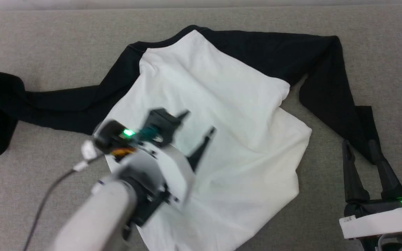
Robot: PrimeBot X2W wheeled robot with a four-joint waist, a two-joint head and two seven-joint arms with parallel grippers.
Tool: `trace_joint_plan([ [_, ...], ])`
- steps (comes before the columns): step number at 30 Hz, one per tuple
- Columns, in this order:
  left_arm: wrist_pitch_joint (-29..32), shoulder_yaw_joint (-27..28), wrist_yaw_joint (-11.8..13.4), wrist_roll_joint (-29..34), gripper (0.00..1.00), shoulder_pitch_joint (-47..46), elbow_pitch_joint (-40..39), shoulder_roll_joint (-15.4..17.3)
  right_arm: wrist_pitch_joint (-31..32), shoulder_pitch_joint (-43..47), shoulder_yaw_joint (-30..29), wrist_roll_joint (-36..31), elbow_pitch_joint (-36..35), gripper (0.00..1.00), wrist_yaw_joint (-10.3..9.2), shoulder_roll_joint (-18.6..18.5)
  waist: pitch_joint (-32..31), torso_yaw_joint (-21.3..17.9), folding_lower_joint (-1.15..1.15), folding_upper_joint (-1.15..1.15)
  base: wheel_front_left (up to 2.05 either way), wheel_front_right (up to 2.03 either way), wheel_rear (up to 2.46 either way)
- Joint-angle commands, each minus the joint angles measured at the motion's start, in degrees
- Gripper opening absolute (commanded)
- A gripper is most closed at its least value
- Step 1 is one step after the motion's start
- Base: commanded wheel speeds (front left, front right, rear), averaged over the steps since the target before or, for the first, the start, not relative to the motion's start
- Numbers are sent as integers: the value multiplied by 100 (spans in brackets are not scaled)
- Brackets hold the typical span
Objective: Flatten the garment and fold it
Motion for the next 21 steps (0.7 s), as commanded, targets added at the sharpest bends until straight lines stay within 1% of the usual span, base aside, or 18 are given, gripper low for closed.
trace_joint_plan([
  [1, 107, -229, -4, -34, 100, 144, -68, -154, 30, 7, 13, 15, -29, 100, -4, 11, 41, 43, 2, 0, 0, 0, 0],
  [4, 217, -672, -110, 159, 100, 153, 134, -314, 46, -45, 19, 6, -47, 100, -4, 11, 99, 39, 2, 0, 0, 0, 0],
  [8, 521, -1194, -279, 388, 100, 92, 787, -449, 66, -97, 43, -7, -59, 100, -4, 11, 136, -24, 2, 0, 0, 0, 0],
  [12, 826, -1519, -409, 429, 100, 12, 1343, -571, 44, -109, 28, 14, -25, 100, -4, 11, 124, -121, 2, 0, 0, 0, 0],
  [16, 914, -1759, -508, 543, 100, -91, 1699, -579, 7, -107, 33, 49, 35, 100, -4, 11, 87, -200, 2, 0, 0, 0, 0],
  [17, 934, -1809, -528, 567, 69, -111, 1774, -567, -4, -108, 30, 60, 51, 100, -4, 11, 77, -212, 2, 0, 0, 0, 0],
  [18, 921, -1833, -539, 573, 6, -123, 1834, -566, -16, -111, 32, 69, 67, 100, -4, 11, 63, -222, 2, 0, 0, 0, 0],
  [19, 898, -1845, -545, 569, 0, -128, 1878, -571, -26, -115, 32, 78, 82, 100, -4, 11, 48, -229, 2, 0, 0, 0, 0],
  [21, 841, -1874, -559, 570, 0, -155, 1905, -587, -47, -116, 23, 91, 117, 100, -4, 11, 3, -226, 2, 0, 0, 0, 0],
])
